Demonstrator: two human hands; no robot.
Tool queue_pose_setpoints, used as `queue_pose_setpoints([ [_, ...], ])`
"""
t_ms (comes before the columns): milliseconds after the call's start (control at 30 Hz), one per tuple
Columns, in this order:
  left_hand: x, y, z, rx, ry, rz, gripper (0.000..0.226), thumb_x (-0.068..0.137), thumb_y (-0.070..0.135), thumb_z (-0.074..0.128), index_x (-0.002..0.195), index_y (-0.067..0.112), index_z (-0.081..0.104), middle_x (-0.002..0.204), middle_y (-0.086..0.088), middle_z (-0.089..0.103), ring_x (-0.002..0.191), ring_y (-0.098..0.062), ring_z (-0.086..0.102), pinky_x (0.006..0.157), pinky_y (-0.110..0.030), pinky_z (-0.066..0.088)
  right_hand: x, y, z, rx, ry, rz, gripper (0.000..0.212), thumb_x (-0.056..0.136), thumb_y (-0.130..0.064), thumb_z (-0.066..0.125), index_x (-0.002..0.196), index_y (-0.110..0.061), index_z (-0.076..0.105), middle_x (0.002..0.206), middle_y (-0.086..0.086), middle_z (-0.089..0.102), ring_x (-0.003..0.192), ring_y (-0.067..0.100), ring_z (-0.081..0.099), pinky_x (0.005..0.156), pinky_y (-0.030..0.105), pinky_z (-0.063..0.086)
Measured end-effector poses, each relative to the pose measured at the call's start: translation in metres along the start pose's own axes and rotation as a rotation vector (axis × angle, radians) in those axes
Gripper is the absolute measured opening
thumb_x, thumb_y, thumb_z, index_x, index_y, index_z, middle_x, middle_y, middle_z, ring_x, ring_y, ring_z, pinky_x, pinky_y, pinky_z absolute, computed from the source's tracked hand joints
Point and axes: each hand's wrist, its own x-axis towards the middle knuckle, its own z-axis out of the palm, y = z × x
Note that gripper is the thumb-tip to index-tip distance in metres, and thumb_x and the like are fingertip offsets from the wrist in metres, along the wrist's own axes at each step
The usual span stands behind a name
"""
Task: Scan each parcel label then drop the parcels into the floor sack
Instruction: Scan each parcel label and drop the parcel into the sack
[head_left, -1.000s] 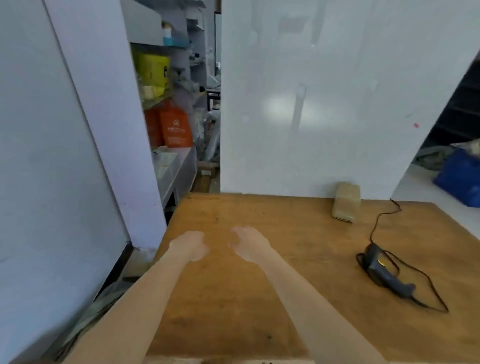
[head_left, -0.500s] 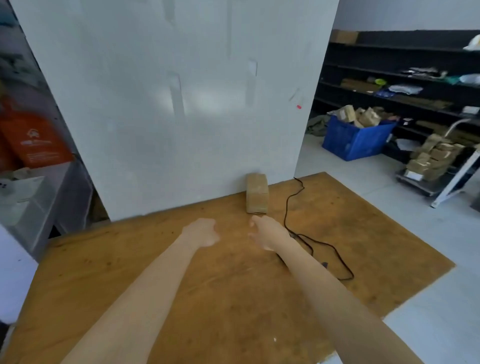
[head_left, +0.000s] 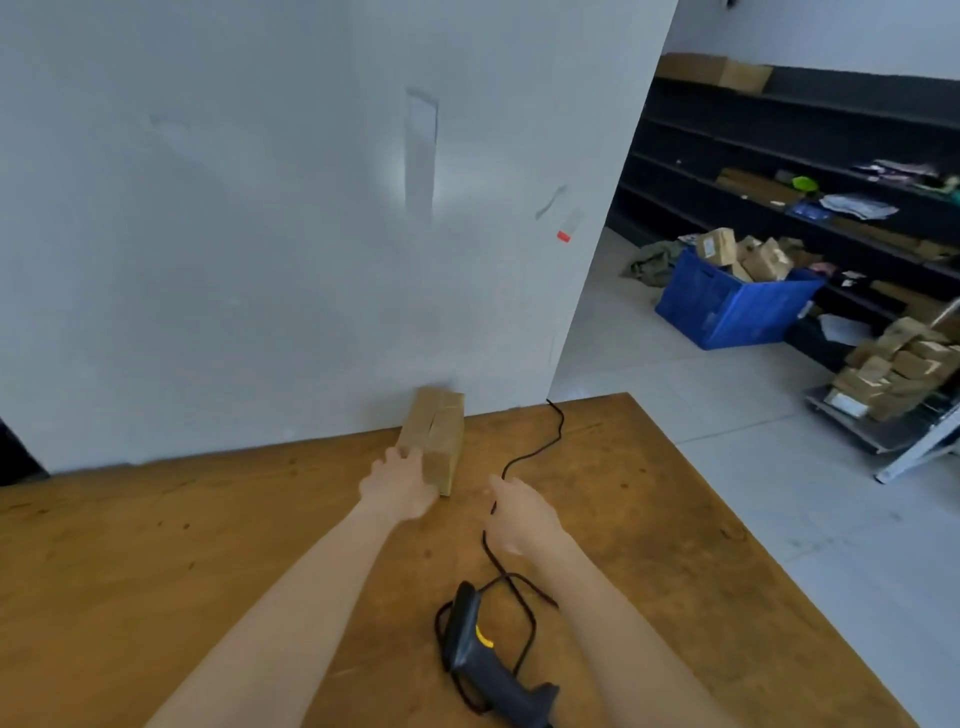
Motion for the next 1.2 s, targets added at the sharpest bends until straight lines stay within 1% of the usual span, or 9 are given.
queue_pose_setpoints([
  [267, 0.074, 0.049, 0.025, 0.014, 0.1, -0.198, 0.07, 0.092, 0.048, 0.048, 0.149, 0.018, 0.019, 0.148, -0.022, 0.02, 0.13, -0.04, 0.029, 0.098, -0.046, 0.039, 0.062, 0.047, -0.01, 0.017, -0.074, -0.041, 0.042, 0.094, -0.036, 0.051, 0.132, -0.02, 0.046, 0.119, 0.008, 0.052, 0.11, 0.029, 0.053, 0.089, 0.046, 0.05],
  [400, 0.098, 0.051, 0.036, 0.038, 0.116, -0.272, 0.077, 0.092, 0.053, 0.047, 0.152, 0.02, 0.01, 0.155, -0.025, 0.008, 0.138, -0.046, 0.016, 0.108, -0.059, 0.029, 0.085, 0.053, -0.007, 0.043, -0.099, -0.058, 0.039, 0.095, -0.034, 0.052, 0.131, -0.02, 0.047, 0.119, 0.008, 0.052, 0.111, 0.029, 0.052, 0.09, 0.046, 0.05],
  [500, 0.109, 0.051, 0.04, 0.041, 0.136, -0.313, 0.081, 0.091, 0.054, 0.048, 0.152, 0.022, 0.007, 0.151, -0.029, 0.016, 0.135, -0.047, 0.023, 0.108, -0.065, 0.022, 0.095, 0.057, -0.003, 0.06, -0.116, -0.071, 0.041, 0.095, -0.034, 0.052, 0.134, -0.021, 0.046, 0.122, 0.008, 0.052, 0.111, 0.028, 0.053, 0.088, 0.044, 0.05],
  [567, 0.11, 0.046, 0.04, 0.022, 0.149, -0.316, 0.081, 0.089, 0.054, 0.05, 0.15, 0.021, 0.009, 0.145, -0.028, 0.025, 0.13, -0.046, 0.029, 0.106, -0.062, 0.025, 0.1, 0.059, -0.002, 0.066, -0.129, -0.066, 0.042, 0.095, -0.033, 0.052, 0.135, -0.022, 0.045, 0.123, 0.008, 0.052, 0.111, 0.028, 0.053, 0.088, 0.045, 0.051],
  [833, 0.065, -0.023, 0.017, -0.783, 0.14, -0.39, 0.071, 0.088, 0.055, 0.053, 0.143, 0.021, 0.025, 0.135, -0.017, 0.048, 0.111, -0.034, 0.051, 0.09, -0.04, 0.044, 0.1, 0.031, -0.002, 0.186, -0.166, -0.038, 0.049, 0.094, -0.03, 0.051, 0.14, -0.018, 0.04, 0.133, 0.012, 0.051, 0.117, 0.031, 0.052, 0.093, 0.044, 0.049],
  [933, 0.037, -0.053, 0.009, -0.976, 0.102, -0.429, 0.057, 0.089, 0.055, 0.048, 0.134, 0.022, 0.041, 0.132, -0.012, 0.051, 0.11, -0.029, 0.052, 0.093, -0.044, 0.046, 0.088, 0.012, 0.001, 0.264, -0.13, -0.07, 0.057, 0.092, -0.024, 0.052, 0.145, -0.02, 0.031, 0.132, 0.015, 0.051, 0.108, 0.031, 0.057, 0.087, 0.043, 0.052],
  [1000, 0.013, -0.071, 0.002, -1.197, 0.023, -0.523, 0.056, 0.084, 0.058, 0.048, 0.127, 0.022, 0.047, 0.124, -0.011, 0.056, 0.111, -0.031, 0.056, 0.095, -0.051, 0.049, 0.074, -0.001, 0.003, 0.3, -0.102, -0.109, 0.074, 0.085, -0.017, 0.059, 0.148, -0.029, 0.022, 0.14, 0.016, 0.041, 0.107, 0.033, 0.057, 0.082, 0.042, 0.054],
  [1100, -0.028, -0.1, -0.01, -1.446, -0.092, -0.668, 0.057, 0.081, 0.059, 0.05, 0.121, 0.02, 0.048, 0.113, -0.014, 0.057, 0.101, -0.033, 0.061, 0.082, -0.048, 0.057, 0.049, -0.026, 0.012, 0.246, -0.113, -0.209, 0.11, 0.069, -0.015, 0.08, 0.149, -0.042, 0.009, 0.159, 0.005, 0.012, 0.136, 0.042, 0.031, 0.101, 0.05, 0.044],
  [1200, -0.07, -0.13, -0.021, -1.604, -0.329, -0.69, 0.06, 0.082, 0.059, 0.051, 0.125, 0.017, 0.048, 0.123, -0.023, 0.056, 0.1, -0.041, 0.064, 0.071, -0.043, 0.058, 0.019, -0.057, 0.023, 0.35, -0.103, -0.276, 0.128, 0.059, -0.013, 0.089, 0.15, -0.044, 0.005, 0.16, -0.005, 0.0, 0.143, 0.036, 0.02, 0.109, 0.053, 0.037],
])
